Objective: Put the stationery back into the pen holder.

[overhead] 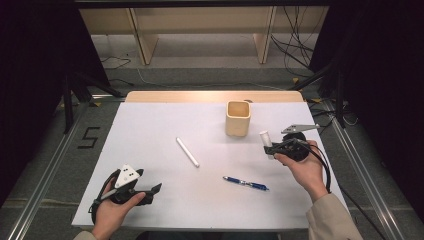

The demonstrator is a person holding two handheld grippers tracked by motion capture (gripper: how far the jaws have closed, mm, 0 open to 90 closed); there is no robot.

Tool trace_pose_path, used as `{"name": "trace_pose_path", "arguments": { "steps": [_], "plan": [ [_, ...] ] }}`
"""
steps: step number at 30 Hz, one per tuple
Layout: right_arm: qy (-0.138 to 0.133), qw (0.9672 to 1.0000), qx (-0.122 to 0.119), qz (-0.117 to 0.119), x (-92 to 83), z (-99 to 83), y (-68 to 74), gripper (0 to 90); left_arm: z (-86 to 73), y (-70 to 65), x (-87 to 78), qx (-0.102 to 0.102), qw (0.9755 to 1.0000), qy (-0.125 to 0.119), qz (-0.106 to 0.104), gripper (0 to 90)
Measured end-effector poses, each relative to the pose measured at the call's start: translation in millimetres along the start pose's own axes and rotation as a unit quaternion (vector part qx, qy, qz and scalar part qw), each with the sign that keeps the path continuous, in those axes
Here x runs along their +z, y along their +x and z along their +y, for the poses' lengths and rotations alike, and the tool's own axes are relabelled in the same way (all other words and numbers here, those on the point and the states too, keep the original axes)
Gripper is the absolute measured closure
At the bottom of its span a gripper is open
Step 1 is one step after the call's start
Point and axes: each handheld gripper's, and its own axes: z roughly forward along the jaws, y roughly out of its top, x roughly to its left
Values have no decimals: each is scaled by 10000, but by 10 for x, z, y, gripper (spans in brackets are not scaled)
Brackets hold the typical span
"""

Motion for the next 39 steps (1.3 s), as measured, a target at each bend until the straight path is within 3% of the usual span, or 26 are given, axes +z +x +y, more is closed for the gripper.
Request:
{"name": "trace_pose_path", "arguments": {
  "steps": [8,13,17,39],
  "plan": [
    [-542,9985,121,-28,-6,22,28,711,-3,7,0,-18,10000,-16,30,182],
    [-1034,9943,252,-80,-6,53,53,711,-7,6,-1,-28,10000,-17,31,181],
    [-1249,9916,307,-126,14,76,75,711,-7,6,-1,-36,10000,-23,40,183],
    [-1836,9819,313,-352,134,246,141,711,-10,3,10,-56,10000,-16,41,184]
  ]
}}
